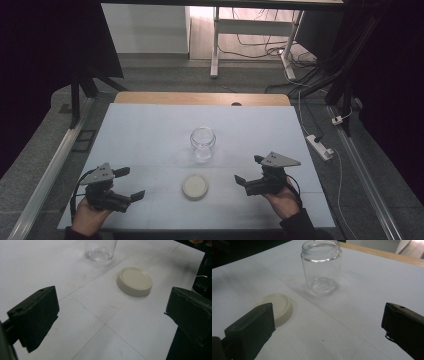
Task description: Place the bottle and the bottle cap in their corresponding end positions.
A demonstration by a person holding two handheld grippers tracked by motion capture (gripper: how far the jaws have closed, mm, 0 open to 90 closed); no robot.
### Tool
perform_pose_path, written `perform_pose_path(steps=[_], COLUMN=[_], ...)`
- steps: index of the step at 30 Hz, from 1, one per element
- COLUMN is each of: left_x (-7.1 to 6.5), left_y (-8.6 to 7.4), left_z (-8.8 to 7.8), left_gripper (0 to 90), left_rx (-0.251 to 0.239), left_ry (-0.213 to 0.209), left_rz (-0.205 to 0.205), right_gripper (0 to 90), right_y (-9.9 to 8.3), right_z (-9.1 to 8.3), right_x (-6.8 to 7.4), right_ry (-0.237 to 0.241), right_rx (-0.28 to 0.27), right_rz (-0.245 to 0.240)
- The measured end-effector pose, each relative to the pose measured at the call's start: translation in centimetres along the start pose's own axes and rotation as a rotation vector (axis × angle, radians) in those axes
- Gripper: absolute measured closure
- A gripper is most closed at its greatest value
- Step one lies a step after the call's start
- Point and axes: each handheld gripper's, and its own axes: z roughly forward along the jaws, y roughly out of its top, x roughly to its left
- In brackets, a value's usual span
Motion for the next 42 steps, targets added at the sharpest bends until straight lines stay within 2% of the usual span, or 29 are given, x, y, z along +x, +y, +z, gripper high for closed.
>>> perform_pose_path(steps=[10,18,24,28,32,34,38,42], left_x=[0.3,0.0,0.0,0.0,0.1,0.1,0.2,0.2], left_y=[-1.7,-3.2,-4.5,-5.2,-5.9,-6.2,-6.3,-6.2], left_z=[-2.2,-3.0,-3.6,-4.0,-4.1,-4.1,-4.1,-3.9], left_gripper=[0.0,0.0,0.0,0.0,0.0,0.0,0.0,0.0], left_rx=[-0.021,0.012,0.035,0.059,0.100,0.122,0.136,0.148], left_ry=[0.070,0.132,0.164,0.187,0.214,0.223,0.228,0.227], left_rz=[-0.051,-0.055,-0.085,-0.094,-0.104,-0.111,-0.129,-0.128], right_gripper=[0.0,0.0,0.0,0.0,0.0,0.0,0.0,0.0], right_y=[-1.9,-4.4,-6.0,-6.8,-7.3,-7.4,-7.7,-7.8], right_z=[-3.3,-5.7,-7.2,-8.0,-8.3,-8.7,-9.2,-9.3], right_x=[-0.8,-1.5,-1.7,-1.8,-1.7,-1.6,-1.7,-1.8], right_ry=[-0.090,-0.172,-0.216,-0.229,-0.241,-0.250,-0.260,-0.255], right_rx=[0.002,0.028,0.053,0.074,0.102,0.096,0.102,0.103], right_rz=[0.044,0.092,0.129,0.156,0.154,0.162,0.187,0.194])
